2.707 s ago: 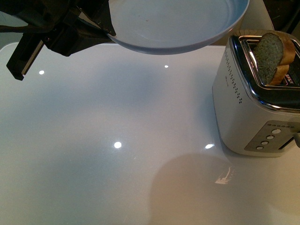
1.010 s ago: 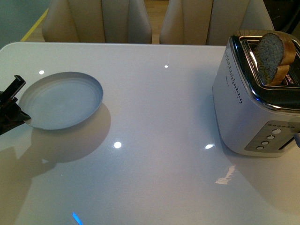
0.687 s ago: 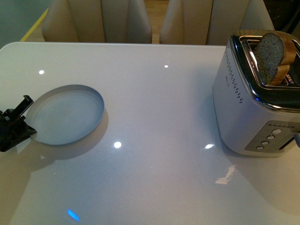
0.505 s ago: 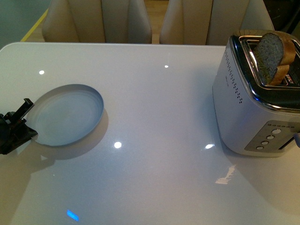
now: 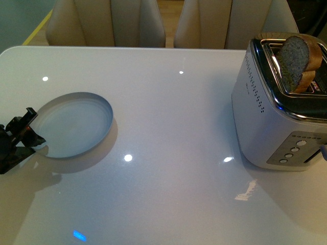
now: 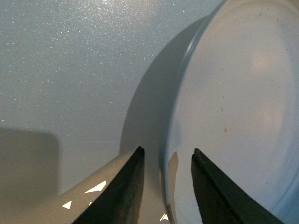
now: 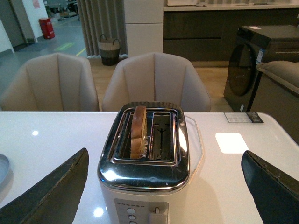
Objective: Left arm holds plate, right arm toasts bread
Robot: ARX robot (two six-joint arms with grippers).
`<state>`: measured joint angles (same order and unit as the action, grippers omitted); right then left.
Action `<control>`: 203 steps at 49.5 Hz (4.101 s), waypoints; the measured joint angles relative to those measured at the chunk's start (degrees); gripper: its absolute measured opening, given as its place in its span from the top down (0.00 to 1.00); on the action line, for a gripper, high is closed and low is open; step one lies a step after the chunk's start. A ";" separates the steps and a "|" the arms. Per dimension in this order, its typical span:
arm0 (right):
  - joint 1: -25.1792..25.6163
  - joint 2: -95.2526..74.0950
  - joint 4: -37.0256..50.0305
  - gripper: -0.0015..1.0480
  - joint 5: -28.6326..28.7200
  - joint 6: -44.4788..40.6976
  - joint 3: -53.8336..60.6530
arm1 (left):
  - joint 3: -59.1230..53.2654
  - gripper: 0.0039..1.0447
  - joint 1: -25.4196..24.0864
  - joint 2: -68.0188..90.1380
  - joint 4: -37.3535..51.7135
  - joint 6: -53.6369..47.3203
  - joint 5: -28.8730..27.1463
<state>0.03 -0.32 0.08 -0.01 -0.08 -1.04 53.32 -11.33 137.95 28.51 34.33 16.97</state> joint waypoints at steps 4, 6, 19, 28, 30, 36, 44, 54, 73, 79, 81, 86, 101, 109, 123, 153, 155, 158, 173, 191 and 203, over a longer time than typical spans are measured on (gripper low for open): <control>0.00 0.00 0.00 0.09 0.00 0.00 0.00 | -0.68 0.51 0.02 -1.14 0.00 0.00 0.00; 0.00 0.00 0.00 0.09 0.00 0.00 0.00 | -1.40 0.42 0.02 -2.40 -0.02 -0.17 0.00; 0.00 0.00 0.00 0.09 0.00 0.00 0.00 | -8.28 0.05 -1.73 -18.10 -2.08 -5.03 1.53; 0.00 0.00 0.00 0.09 0.00 0.00 0.00 | -12.46 0.07 -2.56 -33.29 -7.63 -7.63 1.01; 0.00 0.00 0.00 0.09 0.00 0.00 0.00 | -12.81 0.07 -2.49 -35.95 -8.57 -7.72 0.87; 0.00 0.00 0.00 0.09 0.00 0.00 0.00 | -12.87 0.07 -0.11 -48.48 -13.70 -7.54 -0.55; 0.00 0.00 0.00 0.09 0.00 0.00 0.00 | -11.45 0.07 7.26 -61.61 -15.23 -4.31 -5.16; 0.00 0.00 0.00 0.09 0.02 0.00 0.00 | -15.85 0.18 13.90 -64.46 -1.16 -9.31 -17.11; 0.00 0.00 0.00 0.09 0.00 0.00 0.00 | -36.09 0.81 11.47 -75.56 15.80 -32.74 -17.00; 0.00 0.00 0.00 0.09 0.00 0.02 0.00 | -40.54 0.97 11.47 -80.46 15.76 -33.33 -16.98; 0.00 0.00 0.00 0.09 0.00 0.02 0.00 | -42.05 0.97 11.47 -82.42 15.47 -33.44 -16.98; 0.00 0.00 0.00 0.09 0.02 0.02 0.00 | -44.04 0.97 11.47 -85.31 14.45 -33.48 -17.00; 0.00 0.00 0.00 0.09 0.00 0.02 0.00 | -49.00 0.97 11.47 -96.45 8.20 -33.53 -17.00; 0.00 0.00 0.00 0.09 0.00 0.02 0.00 | -52.33 0.97 11.47 -101.44 7.21 -33.59 -16.98; 0.00 0.00 0.00 0.09 0.00 0.02 0.00 | -52.59 0.97 11.47 -111.16 -1.95 -33.68 -17.00; 0.00 0.00 0.00 0.09 0.02 0.02 0.00 | -52.61 0.97 11.47 -126.79 -17.31 -33.68 -17.00; 0.00 0.00 0.00 0.09 0.00 0.02 0.00 | -52.61 0.97 11.47 -127.56 -18.10 -33.68 -17.00; 0.00 0.00 0.00 0.09 0.02 0.02 0.00 | -52.59 0.97 11.47 -130.94 -22.71 -33.68 -17.00; 0.00 0.02 0.00 0.09 0.00 0.02 0.00 | -52.59 0.97 11.47 -137.57 -28.41 -33.70 -16.98; 0.00 0.02 0.00 0.09 0.00 0.02 0.00 | -52.59 0.71 11.47 -137.59 -28.44 -33.68 -17.00; 0.00 0.02 0.00 0.09 0.00 0.02 0.00 | -52.59 0.27 11.47 -137.59 -28.44 -33.70 -17.00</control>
<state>0.03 -0.30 0.08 -0.01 -0.05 -1.04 0.73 0.14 0.36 0.08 0.62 -0.03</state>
